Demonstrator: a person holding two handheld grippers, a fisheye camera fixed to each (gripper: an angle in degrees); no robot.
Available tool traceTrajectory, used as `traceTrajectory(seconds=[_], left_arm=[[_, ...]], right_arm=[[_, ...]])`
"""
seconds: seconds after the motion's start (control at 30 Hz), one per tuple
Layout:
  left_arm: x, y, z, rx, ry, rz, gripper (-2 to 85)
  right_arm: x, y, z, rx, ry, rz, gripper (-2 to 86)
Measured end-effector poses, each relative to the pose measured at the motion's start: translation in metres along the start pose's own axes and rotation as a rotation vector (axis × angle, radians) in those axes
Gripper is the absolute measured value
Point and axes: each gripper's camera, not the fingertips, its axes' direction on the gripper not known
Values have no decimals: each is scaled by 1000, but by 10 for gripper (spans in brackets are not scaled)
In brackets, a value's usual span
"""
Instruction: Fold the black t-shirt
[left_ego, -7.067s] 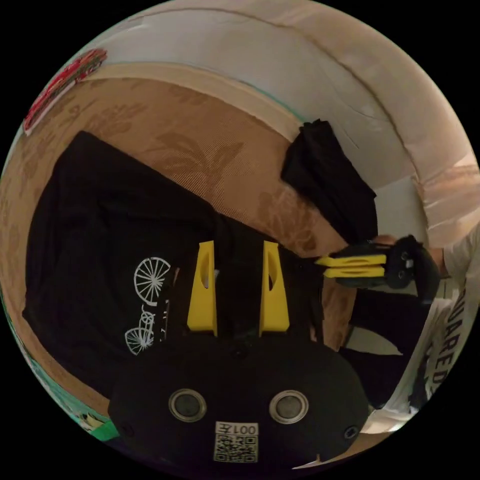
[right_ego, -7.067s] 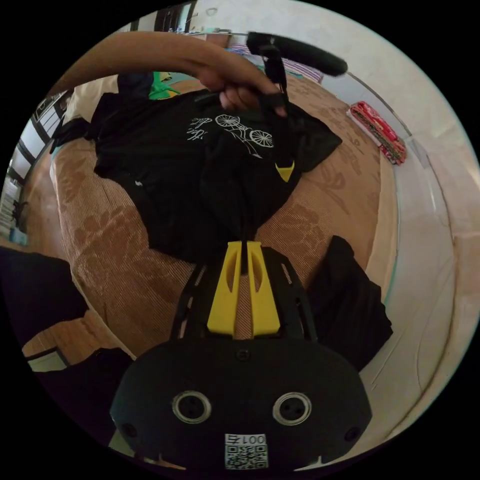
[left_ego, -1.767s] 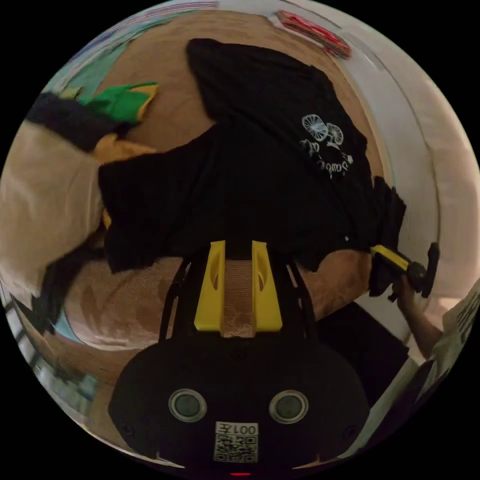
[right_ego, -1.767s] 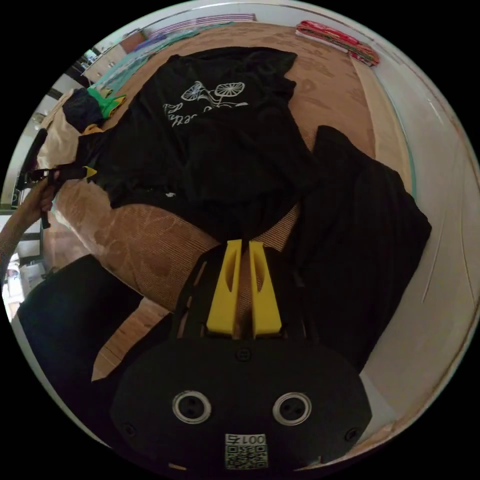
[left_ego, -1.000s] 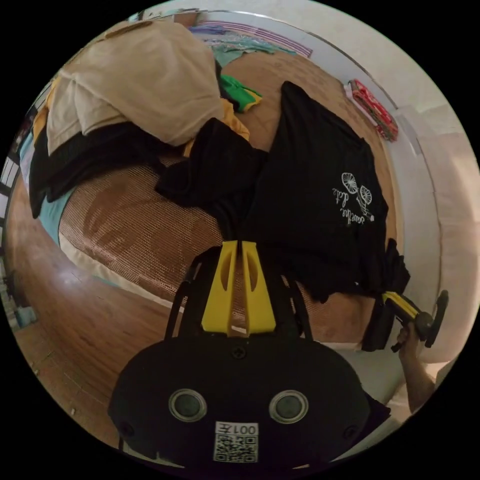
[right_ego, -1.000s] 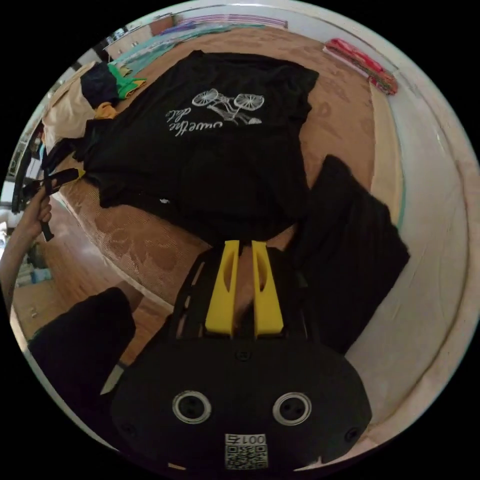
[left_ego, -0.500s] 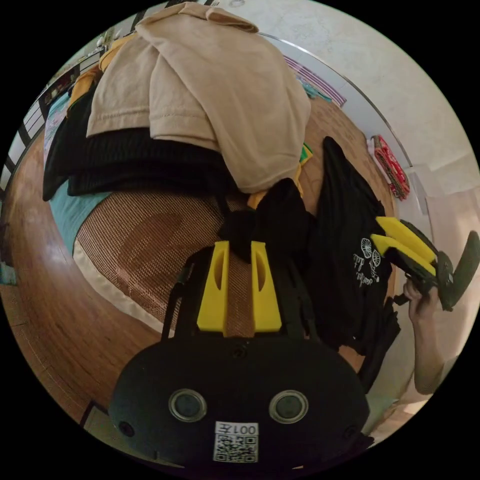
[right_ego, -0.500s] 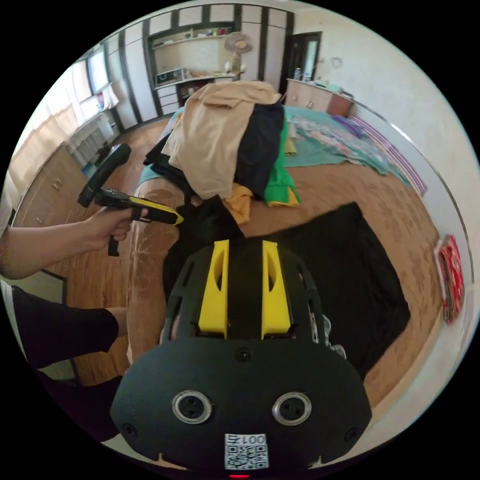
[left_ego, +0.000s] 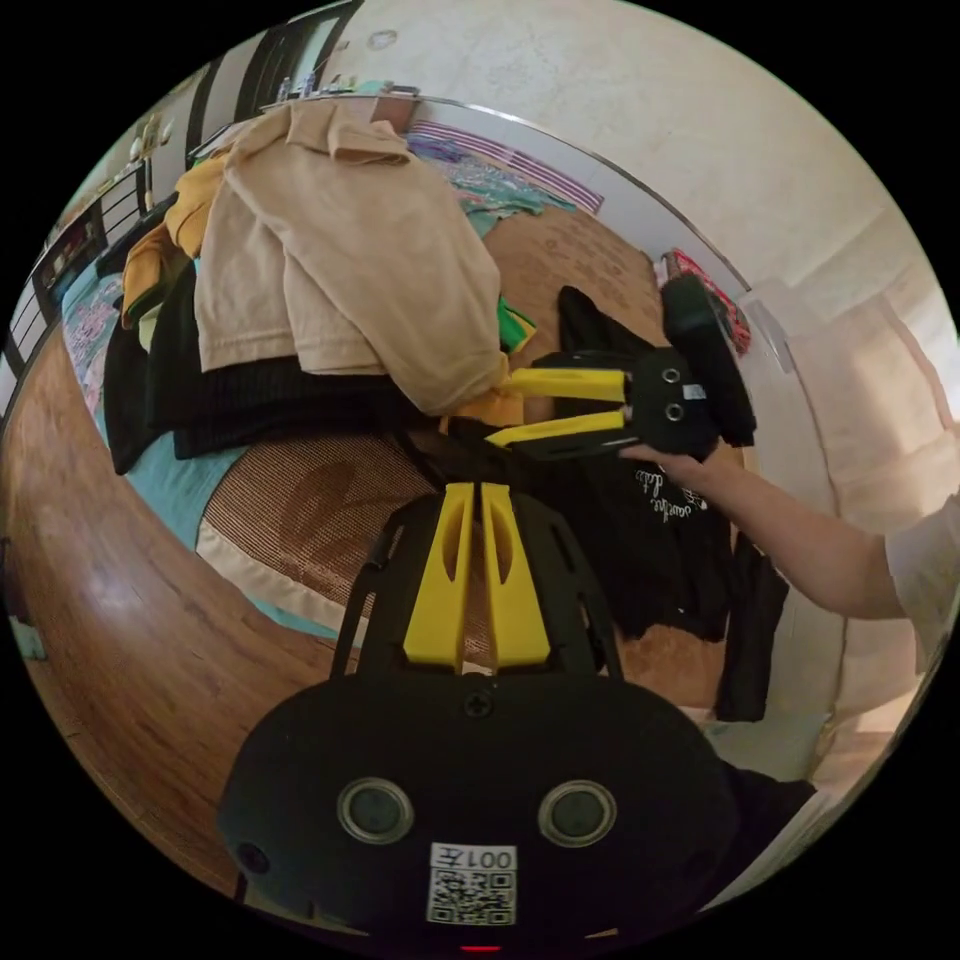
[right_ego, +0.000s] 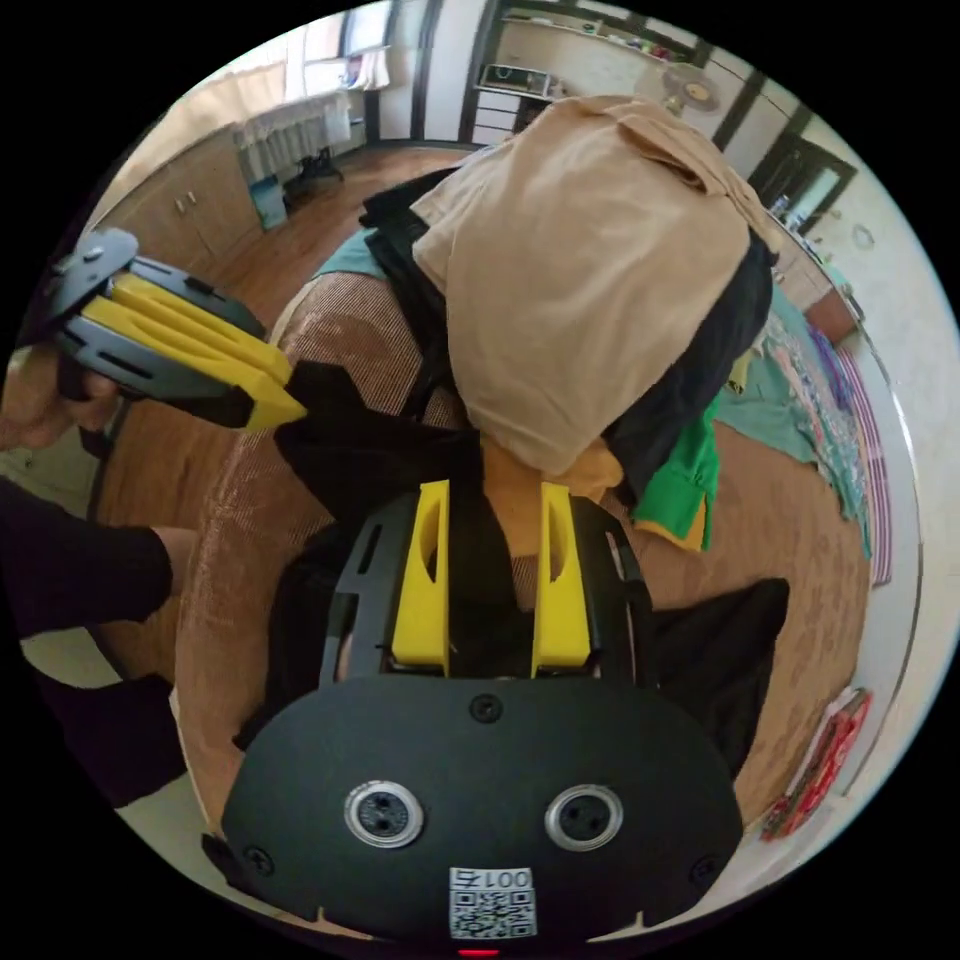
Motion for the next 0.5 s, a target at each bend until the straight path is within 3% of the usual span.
traceTrajectory(seconds=[0.13,0.3,0.5], left_arm=[[-7,8,2,4,-15,46,-8],[-24,13,15,-80,-4,13,-9],[-47,31,40,-205,39,-101,-9]], right_arm=[[8,-36,-31,37,-101,-136,106],[19,-76,-64,-75,-185,-392,88],[59,-120,-75,-129,-402,-356,105]])
